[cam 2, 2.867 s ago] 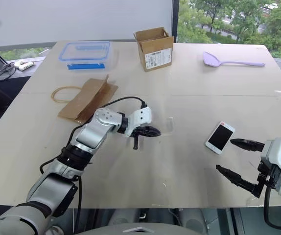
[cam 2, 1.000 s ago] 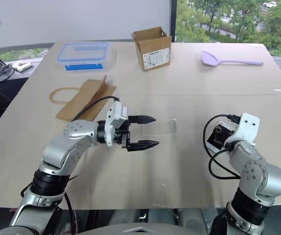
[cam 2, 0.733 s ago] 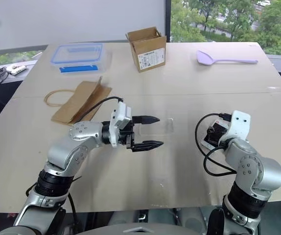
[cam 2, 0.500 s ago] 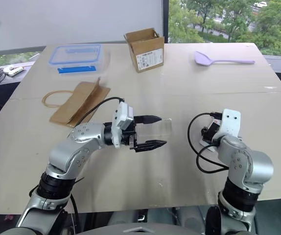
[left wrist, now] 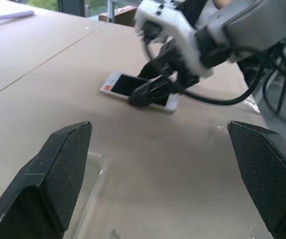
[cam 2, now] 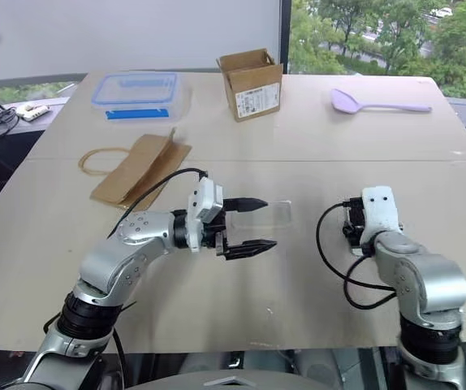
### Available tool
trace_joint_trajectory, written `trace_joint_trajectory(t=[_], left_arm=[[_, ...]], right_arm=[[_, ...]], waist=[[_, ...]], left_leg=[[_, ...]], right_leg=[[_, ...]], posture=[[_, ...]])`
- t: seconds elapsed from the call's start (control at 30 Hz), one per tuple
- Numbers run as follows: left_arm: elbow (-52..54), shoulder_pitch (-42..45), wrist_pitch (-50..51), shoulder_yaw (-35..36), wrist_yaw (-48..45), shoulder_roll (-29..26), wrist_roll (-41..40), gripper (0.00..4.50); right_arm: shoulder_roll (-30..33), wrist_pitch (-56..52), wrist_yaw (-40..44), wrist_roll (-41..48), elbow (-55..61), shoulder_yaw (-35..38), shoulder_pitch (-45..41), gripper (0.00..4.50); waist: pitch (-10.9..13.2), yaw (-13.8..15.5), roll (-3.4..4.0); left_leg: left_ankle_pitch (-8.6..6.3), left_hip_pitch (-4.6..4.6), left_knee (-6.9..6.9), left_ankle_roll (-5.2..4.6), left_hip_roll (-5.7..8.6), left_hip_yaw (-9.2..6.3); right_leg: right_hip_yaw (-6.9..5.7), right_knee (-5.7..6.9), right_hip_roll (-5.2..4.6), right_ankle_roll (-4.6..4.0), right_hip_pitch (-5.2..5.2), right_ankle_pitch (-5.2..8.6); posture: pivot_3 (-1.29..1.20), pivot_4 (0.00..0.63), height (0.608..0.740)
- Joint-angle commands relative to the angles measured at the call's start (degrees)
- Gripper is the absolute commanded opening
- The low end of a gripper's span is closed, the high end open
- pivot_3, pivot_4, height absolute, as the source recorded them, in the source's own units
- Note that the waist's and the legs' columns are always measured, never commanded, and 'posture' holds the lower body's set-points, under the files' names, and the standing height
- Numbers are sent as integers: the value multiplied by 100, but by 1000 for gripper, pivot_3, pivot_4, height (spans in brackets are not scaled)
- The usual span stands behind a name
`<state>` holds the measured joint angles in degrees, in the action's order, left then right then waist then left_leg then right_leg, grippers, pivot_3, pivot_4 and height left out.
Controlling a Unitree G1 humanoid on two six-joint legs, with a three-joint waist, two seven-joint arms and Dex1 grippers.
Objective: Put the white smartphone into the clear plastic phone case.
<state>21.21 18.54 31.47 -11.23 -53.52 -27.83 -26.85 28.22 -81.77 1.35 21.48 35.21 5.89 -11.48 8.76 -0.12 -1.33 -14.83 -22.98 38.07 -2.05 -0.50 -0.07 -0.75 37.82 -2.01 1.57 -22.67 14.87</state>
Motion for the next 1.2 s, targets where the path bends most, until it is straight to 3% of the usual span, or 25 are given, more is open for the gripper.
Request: trace_joint_trajectory(t=[0.03, 0.13, 0.33, 0.4, 0.43, 0.47, 0.6, 0.7, 0.87, 0.93, 1.07, 1.2], left_arm=[[42, -124, -249, 85, 40, -23, 54, 4500], [-23, -239, -419, 97, 24, -41, 114, 4500], [-197, -516, -779, 236, -2, -233, 295, 4500], [-217, -591, -820, 268, -5, -295, 320, 4500], [-215, -627, -826, 298, -17, -315, 303, 4500], [-205, -662, -844, 303, -18, -327, 304, 4500], [-229, -792, -995, 342, -29, -419, 370, 4500], [-225, -768, -963, 413, 20, -421, 323, 4500], [-383, -707, -1083, 387, -69, -437, 400, 4500], [-483, -636, -1145, 351, -124, -423, 441, 4500], [-647, -487, -1229, 334, -210, -393, 470, 4500], [-841, -441, -1431, 430, -225, -356, 510, 4500]], right_arm=[[1269, 1528, 1917, 172, -320, -578, 131, 2954], [2164, 2671, 3264, 36, -764, -1144, -21, 2951], [2770, 4151, 5059, -277, -2040, -1779, -466, 2948], [2816, 4484, 5402, -433, -2392, -1900, -552, 3969], [2824, 4568, 5491, -503, -2456, -1949, -567, 4219], [2764, 4493, 5418, -543, -2515, -1917, -588, 4466], [2683, 3358, 4749, -578, -2008, -1595, -391, 4466], [2558, 2083, 4372, -91, -1068, -931, 139, 4466], [1323, 437, 3301, 200, -224, 82, 529, 4466], [1083, 525, 2949, -6, -159, -15, 673, 4227], [1154, 841, 2836, -140, -226, -226, 833, 2898], [1698, 1779, 3018, -433, -282, -618, 992, 2883]], waist=[[17, -25, 20], [38, -77, 24], [56, -60, 39], [57, -48, 40], [57, -38, 39], [57, -31, 39], [57, -19, 38], [56, 71, 40], [55, 124, 39], [54, 125, 38], [52, 120, 36], [49, 105, 33]], left_leg=[[-3, -1, 1, -5, 3, 3], [-5, 0, 0, -9, 3, 10], [-5, 9, 1, -9, -11, 7], [-5, 8, 2, -8, -11, 6], [-5, 7, 4, -8, -11, 6], [-5, 6, 5, -8, -10, 8], [-5, 3, 6, -7, -10, 8], [-5, 3, 5, -6, -10, 4], [-5, -3, 11, -5, -9, -3], [-5, -3, 12, -5, -6, -2], [-5, -3, 13, -5, -3, -2], [-6, -2, 13, -6, 1, -1]], right_leg=[[3, -4, -2, 3, 0, 2], [9, -3, -1, 5, -3, 2], [8, 6, 6, 3, -4, 2], [8, 7, 5, 3, -3, 2], [8, 7, 3, 3, -3, 2], [8, 5, -3, 2, -3, 1], [10, 3, -24, 2, -2, 0], [7, 7, -29, 1, -3, 0], [-1, 6, -38, 0, -1, 0], [-1, 6, -43, 0, -2, 0], [-4, 5, -44, 0, -1, 1], [-5, 4, -43, 1, 0, 1]], posture=[[0, 150, 740], [0, 150, 740], [0, 150, 740], [0, 150, 740], [0, 150, 740], [0, 150, 740], [0, 150, 740], [0, 150, 740], [0, 150, 740], [0, 150, 740], [0, 150, 740], [0, 150, 740]])
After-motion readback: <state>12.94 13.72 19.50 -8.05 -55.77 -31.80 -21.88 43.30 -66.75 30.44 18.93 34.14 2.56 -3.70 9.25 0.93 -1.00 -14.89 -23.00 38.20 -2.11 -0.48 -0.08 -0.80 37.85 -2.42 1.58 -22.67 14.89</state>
